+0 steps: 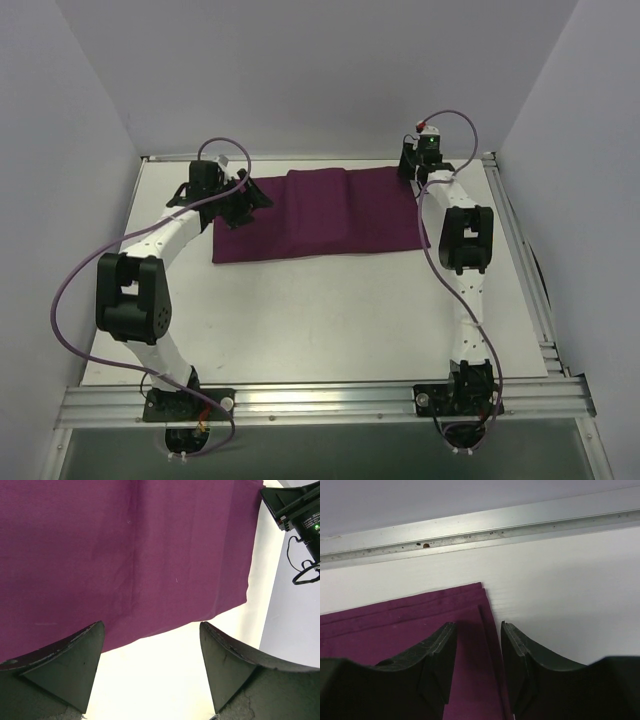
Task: Open and lay out the surgical kit
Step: Open the surgical kit at the center of the board.
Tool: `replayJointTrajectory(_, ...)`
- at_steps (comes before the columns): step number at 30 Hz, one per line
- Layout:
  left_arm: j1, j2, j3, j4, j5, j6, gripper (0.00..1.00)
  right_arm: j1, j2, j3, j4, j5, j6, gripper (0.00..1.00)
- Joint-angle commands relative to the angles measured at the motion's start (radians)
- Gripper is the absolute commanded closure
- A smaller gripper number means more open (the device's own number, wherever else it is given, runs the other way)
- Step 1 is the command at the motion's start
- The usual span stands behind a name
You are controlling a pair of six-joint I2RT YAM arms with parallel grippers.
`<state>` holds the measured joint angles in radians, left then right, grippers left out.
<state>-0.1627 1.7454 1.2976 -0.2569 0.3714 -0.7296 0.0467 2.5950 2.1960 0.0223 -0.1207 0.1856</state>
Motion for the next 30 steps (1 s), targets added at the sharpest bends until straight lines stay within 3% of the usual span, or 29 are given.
replayJointTrajectory(1, -0.005, 0.003, 0.005, 0.05, 0.017, -0.007, 0.14, -0.001, -0.003, 0.038, 0.016, -0.011, 0.005, 0.6)
replayJointTrajectory(21, -0.005, 0.013, -0.003, 0.068, 0.032, -0.014, 0.14, 0.028, 0.039, 0.116, 0.013, 0.003, -0.023, 0.69)
replayJointTrajectory(30, -0.005, 0.017, -0.006, 0.079, 0.044, -0.021, 0.14, 0.03, 0.045, 0.113, 0.013, 0.021, -0.031, 0.65)
